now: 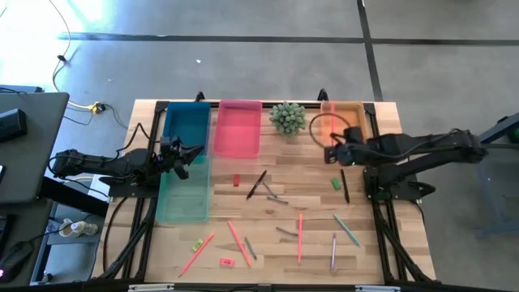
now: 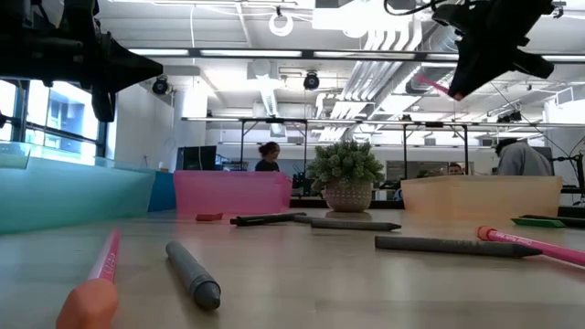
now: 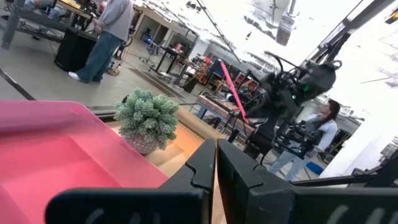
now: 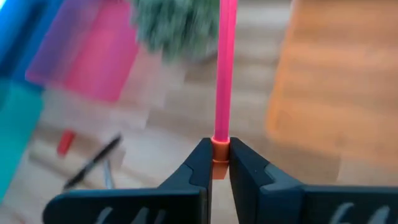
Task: Sort crayons/erasers/pens/pencils in bins
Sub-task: Put the pink pencil into the orange bin
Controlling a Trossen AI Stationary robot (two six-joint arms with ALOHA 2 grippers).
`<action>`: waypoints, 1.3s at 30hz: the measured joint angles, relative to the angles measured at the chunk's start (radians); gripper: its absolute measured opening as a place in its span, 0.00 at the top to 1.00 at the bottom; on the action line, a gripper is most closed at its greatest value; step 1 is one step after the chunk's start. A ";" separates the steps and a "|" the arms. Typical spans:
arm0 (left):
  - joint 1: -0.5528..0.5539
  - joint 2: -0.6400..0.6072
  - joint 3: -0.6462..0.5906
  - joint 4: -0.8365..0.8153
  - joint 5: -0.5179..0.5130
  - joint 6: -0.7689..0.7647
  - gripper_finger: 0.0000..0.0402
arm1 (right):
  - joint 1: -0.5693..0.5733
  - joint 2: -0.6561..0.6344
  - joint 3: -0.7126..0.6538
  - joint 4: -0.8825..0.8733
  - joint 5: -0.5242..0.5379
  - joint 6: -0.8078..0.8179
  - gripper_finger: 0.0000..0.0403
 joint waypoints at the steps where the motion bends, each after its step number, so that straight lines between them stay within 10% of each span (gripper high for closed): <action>1: 0.000 0.000 0.000 0.000 0.000 0.000 0.99 | -0.020 -0.014 0.000 0.000 0.022 -0.023 0.95; 10: 0.000 0.000 0.000 0.000 0.000 0.000 0.99 | -0.272 -0.057 0.000 -0.002 0.118 -0.327 0.95; 26: 0.000 0.000 0.000 0.000 -0.001 0.000 0.99 | -0.717 0.114 -0.001 -0.128 -0.320 -0.639 0.95; 39: 0.000 0.000 0.000 -0.007 -0.041 0.000 0.98 | -0.842 0.340 -0.002 -0.147 -0.411 -0.807 0.95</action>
